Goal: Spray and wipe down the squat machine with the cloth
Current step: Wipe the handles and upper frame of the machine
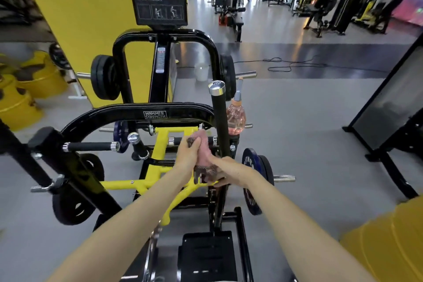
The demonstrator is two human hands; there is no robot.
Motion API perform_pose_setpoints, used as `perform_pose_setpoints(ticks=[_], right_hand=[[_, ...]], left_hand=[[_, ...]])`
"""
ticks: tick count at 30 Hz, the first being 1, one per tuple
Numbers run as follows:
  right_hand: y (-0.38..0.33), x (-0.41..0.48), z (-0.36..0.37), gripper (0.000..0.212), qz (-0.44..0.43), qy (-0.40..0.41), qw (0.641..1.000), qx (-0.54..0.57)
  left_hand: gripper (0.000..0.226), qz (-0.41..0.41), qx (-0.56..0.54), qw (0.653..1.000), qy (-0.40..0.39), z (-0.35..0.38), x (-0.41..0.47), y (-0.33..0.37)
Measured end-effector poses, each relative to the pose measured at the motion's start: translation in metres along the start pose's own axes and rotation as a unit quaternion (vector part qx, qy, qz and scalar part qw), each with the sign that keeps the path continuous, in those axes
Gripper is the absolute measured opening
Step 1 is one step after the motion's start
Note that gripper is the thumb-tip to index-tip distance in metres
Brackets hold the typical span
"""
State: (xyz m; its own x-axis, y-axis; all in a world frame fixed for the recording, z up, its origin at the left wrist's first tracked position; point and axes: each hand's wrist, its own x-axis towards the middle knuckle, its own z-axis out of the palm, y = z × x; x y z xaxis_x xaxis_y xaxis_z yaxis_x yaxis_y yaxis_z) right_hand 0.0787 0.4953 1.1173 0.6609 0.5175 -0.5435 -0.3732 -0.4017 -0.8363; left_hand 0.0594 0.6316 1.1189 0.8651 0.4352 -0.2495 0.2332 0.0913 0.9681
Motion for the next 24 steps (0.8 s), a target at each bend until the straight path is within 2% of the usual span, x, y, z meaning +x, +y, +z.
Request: perform_pose_setpoints(ticks=[2,4,5,7,9,12,16,18,21,22,24], right_hand=[[-0.011,-0.003,-0.006,0.061,-0.062,0.118,0.991,-0.032],[-0.020,-0.005,-0.015,0.061,-0.118,0.243,0.963,0.019],[-0.025,-0.006,-0.020,0.055,-0.144,0.280,0.948,0.043],[-0.035,-0.008,-0.029,0.047,-0.182,0.322,0.929,0.023],[-0.045,-0.009,-0.035,0.042,-0.212,0.338,0.917,-0.015],[-0.069,-0.017,-0.037,0.035,-0.242,0.345,0.907,-0.010],[-0.099,-0.018,-0.031,0.022,-0.282,0.344,0.895,-0.026],[-0.107,-0.013,-0.025,0.024,-0.298,0.354,0.886,-0.045],[-0.115,-0.015,-0.017,0.026,-0.325,0.344,0.881,-0.007],[-0.117,-0.016,-0.017,0.027,-0.328,0.337,0.883,0.003],[-0.122,-0.017,-0.018,0.031,-0.336,0.323,0.885,0.014]], left_hand=[[0.017,0.056,0.009,0.998,0.003,-0.001,0.004,0.029],[0.016,0.086,0.003,0.996,-0.004,0.002,0.008,0.057],[0.015,0.091,-0.014,0.996,-0.008,0.005,0.009,0.070],[0.014,0.097,-0.068,0.993,-0.020,0.012,0.008,0.099],[0.016,0.105,-0.118,0.987,-0.005,0.017,0.010,0.125],[0.021,0.107,-0.161,0.981,0.013,0.024,0.014,0.141],[0.029,0.104,-0.073,0.992,0.005,0.038,0.010,0.110],[0.028,0.104,-0.032,0.994,-0.011,0.035,0.009,0.093],[0.024,0.099,0.079,0.991,-0.039,0.019,0.012,0.081],[0.021,0.106,0.094,0.989,-0.033,0.014,0.013,0.083],[0.016,0.119,0.047,0.992,-0.003,0.004,0.011,0.096]])
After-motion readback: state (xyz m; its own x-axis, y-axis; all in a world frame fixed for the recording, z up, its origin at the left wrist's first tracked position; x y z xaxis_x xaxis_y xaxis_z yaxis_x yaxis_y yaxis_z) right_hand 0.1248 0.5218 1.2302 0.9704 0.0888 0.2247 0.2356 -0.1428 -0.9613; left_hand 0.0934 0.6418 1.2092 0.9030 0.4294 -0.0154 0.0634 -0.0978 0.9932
